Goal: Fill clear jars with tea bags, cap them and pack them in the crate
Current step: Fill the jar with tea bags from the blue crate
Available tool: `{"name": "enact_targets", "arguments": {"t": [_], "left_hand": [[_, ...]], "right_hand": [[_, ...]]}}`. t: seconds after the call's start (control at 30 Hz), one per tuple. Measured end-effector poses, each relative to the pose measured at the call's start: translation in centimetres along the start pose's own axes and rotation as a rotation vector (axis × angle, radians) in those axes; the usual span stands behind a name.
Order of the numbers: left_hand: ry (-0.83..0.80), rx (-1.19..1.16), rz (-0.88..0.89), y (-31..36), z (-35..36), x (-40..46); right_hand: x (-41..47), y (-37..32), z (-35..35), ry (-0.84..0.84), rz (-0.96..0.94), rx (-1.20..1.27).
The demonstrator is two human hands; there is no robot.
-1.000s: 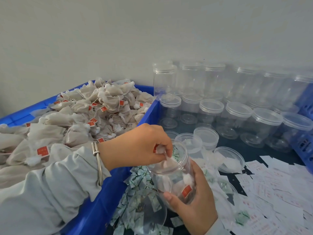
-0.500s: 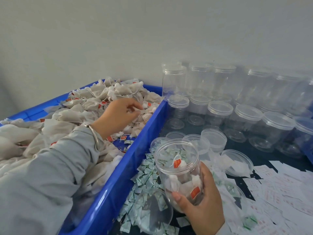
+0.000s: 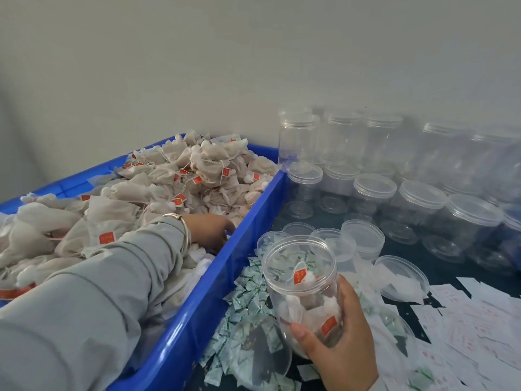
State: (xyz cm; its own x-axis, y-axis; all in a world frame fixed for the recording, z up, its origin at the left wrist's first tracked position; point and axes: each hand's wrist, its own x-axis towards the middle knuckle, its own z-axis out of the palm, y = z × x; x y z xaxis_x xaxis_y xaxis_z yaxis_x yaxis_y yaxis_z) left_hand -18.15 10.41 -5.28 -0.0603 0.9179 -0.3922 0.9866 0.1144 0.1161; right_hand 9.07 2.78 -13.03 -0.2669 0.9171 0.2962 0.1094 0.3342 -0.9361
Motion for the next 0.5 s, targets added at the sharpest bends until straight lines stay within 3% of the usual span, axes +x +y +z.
{"name": "enact_targets", "arguments": {"t": [0.23,0.4,0.5], "left_hand": [[0.028,-0.029,-0.027,-0.3,0.2,0.4],[0.171,-0.133,-0.026,-0.8,-0.3,0.0],[0.297,-0.340,-0.043,-1.2,-0.9,-0.3]], "right_hand": [[-0.1,0.3,0.0,-0.026,0.015,-0.005],[-0.1,0.3,0.0,-0.025,0.028,-0.008],[-0.1,0.3,-0.1,-0.016,0.029,-0.026]]}}
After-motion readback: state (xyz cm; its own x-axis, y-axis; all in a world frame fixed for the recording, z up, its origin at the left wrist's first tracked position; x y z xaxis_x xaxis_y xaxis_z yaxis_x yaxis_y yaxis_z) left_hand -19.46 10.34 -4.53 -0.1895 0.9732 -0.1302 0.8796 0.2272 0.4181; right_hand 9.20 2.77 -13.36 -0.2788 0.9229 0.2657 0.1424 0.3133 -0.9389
